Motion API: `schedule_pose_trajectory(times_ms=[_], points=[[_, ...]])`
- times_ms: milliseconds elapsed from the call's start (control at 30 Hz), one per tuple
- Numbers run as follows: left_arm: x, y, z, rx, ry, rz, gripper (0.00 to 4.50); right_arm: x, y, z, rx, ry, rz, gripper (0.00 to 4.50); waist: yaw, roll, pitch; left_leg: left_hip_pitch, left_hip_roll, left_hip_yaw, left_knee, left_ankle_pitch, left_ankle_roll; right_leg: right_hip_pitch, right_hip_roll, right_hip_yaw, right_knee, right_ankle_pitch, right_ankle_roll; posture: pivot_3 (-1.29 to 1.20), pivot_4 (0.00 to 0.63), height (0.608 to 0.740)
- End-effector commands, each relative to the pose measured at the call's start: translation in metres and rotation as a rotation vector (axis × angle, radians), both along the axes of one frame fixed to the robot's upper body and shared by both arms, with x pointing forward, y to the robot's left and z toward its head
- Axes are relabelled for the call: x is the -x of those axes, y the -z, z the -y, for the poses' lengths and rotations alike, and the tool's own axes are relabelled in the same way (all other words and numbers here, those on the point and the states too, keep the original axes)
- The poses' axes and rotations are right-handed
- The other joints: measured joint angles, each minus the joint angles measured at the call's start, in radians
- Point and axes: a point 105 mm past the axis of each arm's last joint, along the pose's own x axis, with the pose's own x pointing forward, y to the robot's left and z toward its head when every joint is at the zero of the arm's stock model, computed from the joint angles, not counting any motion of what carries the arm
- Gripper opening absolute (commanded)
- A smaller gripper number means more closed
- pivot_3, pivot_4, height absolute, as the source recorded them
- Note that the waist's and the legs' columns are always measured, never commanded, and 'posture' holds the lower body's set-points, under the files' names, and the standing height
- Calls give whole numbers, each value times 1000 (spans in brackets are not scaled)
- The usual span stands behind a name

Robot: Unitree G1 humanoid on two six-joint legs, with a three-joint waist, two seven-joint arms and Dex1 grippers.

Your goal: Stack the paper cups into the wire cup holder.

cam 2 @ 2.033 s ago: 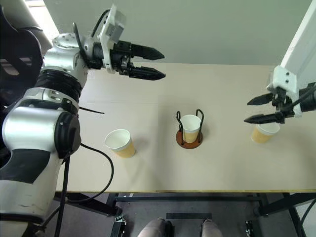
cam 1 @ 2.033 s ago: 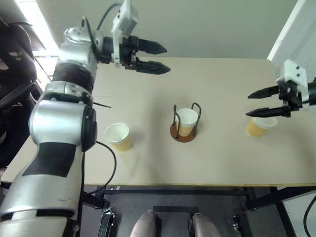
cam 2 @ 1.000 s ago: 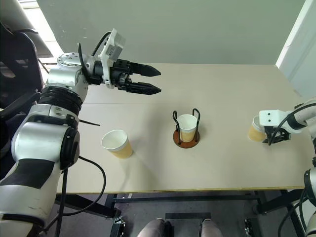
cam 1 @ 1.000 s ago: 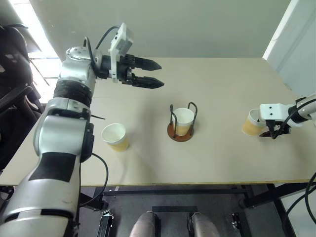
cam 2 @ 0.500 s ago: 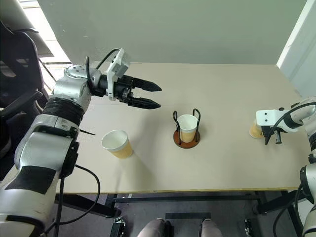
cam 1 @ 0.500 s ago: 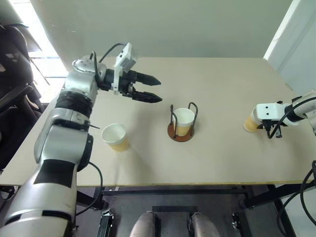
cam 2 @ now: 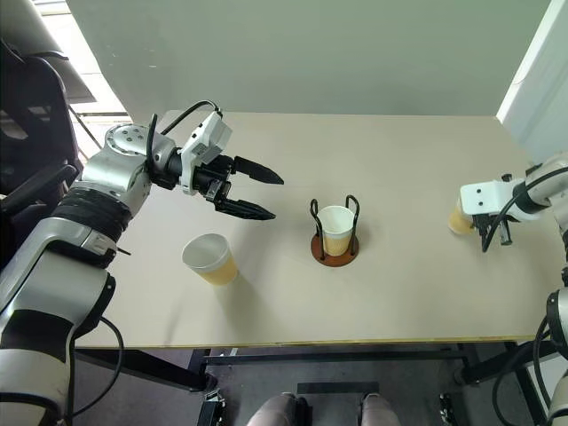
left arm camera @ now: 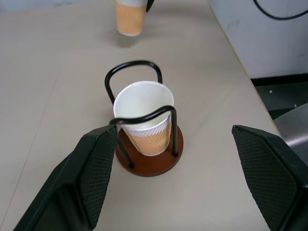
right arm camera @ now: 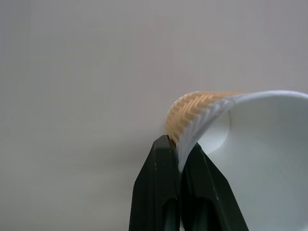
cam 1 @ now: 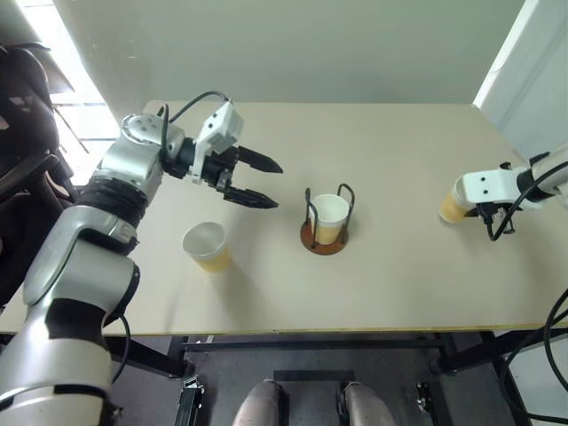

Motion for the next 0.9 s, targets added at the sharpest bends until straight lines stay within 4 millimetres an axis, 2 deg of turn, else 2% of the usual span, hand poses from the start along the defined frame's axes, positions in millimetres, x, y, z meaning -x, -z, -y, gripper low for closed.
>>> schedule_pose_trajectory(times_ms=[33,333,600,733,900], points=[[2,-13,-5,-4,21,51,4100,6,-47,-38,-48,-126,94,34,-1,0,0,0,0,0,0,0,0,0,0,0,0,0,0,0,150,740],[-4,-2,-16,-49,-28,55,4100,26,-87,-110,-28,-336,177,34,1,0,0,-2,0,-1,-1,0,-2,-1,0,-1,-2,-2,-2,0,150,740],[-10,6,-24,-79,-74,49,4100,26,-110,-156,-26,-453,253,34,0,0,0,-1,0,-2,-2,1,-4,-2,1,-2,0,-3,-4,0,150,740],[-12,7,-22,-79,-76,47,4100,30,-108,-180,-45,-520,239,34,1,0,0,-2,0,-3,-3,2,-4,-3,2,-2,0,-4,-5,0,150,740],[-12,9,-20,-75,-72,47,4100,36,-88,-195,-52,-576,175,34,2,0,0,-3,0,-3,-4,2,-5,-4,2,-2,0,-4,-6,0,150,740]])
